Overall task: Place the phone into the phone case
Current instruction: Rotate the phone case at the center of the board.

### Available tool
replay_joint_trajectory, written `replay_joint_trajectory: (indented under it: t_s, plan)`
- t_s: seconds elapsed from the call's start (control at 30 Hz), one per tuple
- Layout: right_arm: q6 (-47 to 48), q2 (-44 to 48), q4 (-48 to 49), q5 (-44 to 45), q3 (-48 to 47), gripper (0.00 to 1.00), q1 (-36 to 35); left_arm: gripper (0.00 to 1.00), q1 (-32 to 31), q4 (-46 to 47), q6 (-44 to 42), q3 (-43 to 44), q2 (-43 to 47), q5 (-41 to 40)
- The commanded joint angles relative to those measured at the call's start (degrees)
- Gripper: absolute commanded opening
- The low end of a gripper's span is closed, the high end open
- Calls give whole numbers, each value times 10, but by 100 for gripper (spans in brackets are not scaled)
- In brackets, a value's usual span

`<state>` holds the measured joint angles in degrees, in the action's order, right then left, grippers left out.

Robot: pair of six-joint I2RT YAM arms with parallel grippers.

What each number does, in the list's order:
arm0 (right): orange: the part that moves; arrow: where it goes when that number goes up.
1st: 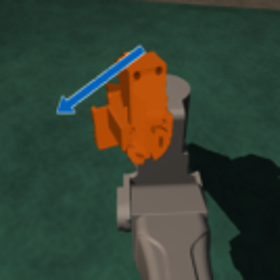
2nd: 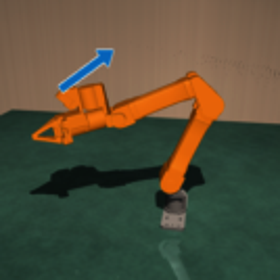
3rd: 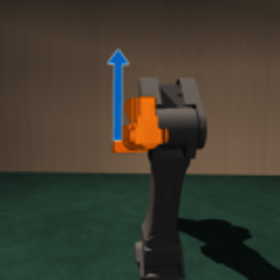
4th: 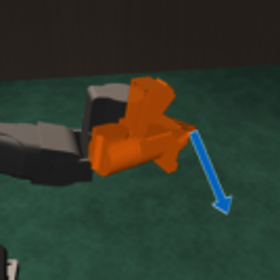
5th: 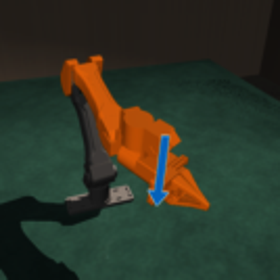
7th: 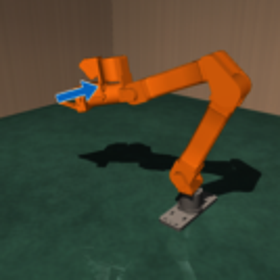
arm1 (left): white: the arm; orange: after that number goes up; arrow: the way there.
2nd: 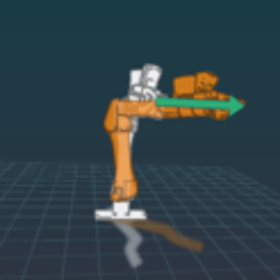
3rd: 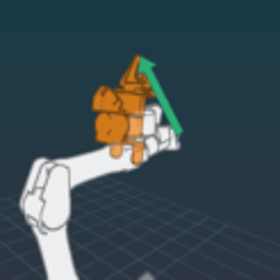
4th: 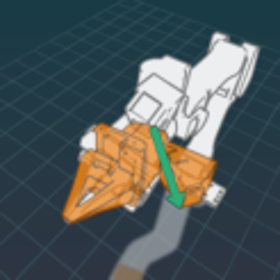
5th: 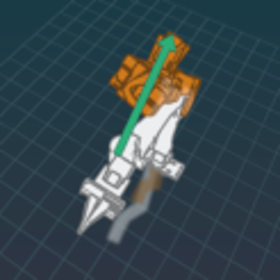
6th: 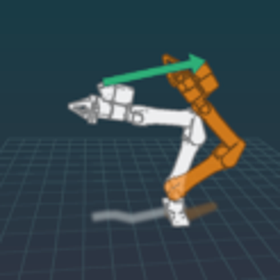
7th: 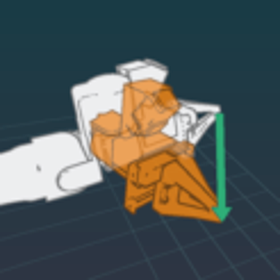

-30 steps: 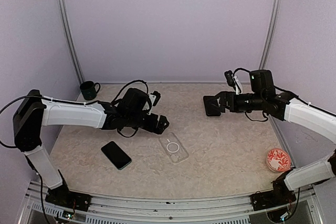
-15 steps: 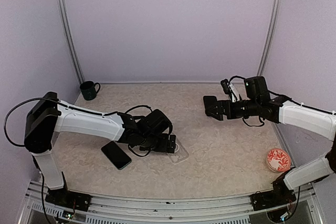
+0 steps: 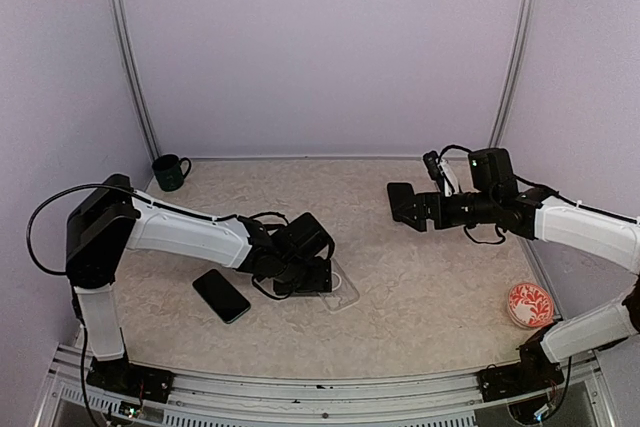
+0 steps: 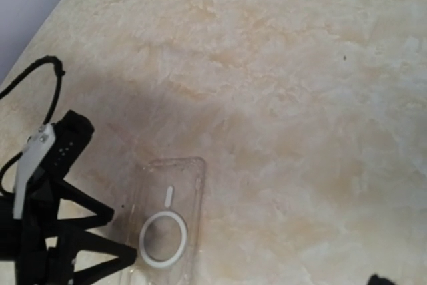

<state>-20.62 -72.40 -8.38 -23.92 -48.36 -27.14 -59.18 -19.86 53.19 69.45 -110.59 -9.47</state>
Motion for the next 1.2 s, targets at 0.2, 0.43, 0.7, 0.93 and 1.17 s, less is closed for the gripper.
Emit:
replay_joint_trajectory:
  t_s: [0.2, 0.43, 0.7, 0.93, 1.17]
  plan:
    - [7, 24, 13, 4, 1, 100, -6, 55, 2, -35, 14, 50, -46, -22]
    - [16, 20, 4, 9, -13, 99, -6, 41, 3, -41, 0, 51, -50, -41]
    - [20, 10, -2, 8, -29, 99, -6, 19, 18, -51, -50, 67, -42, -60]
    - [28, 22, -5, 14, -28, 99, -6, 10, 44, -54, -99, 77, -29, -63]
    - [36, 27, -12, 18, -28, 99, -6, 12, 60, -67, -117, 87, -25, -48]
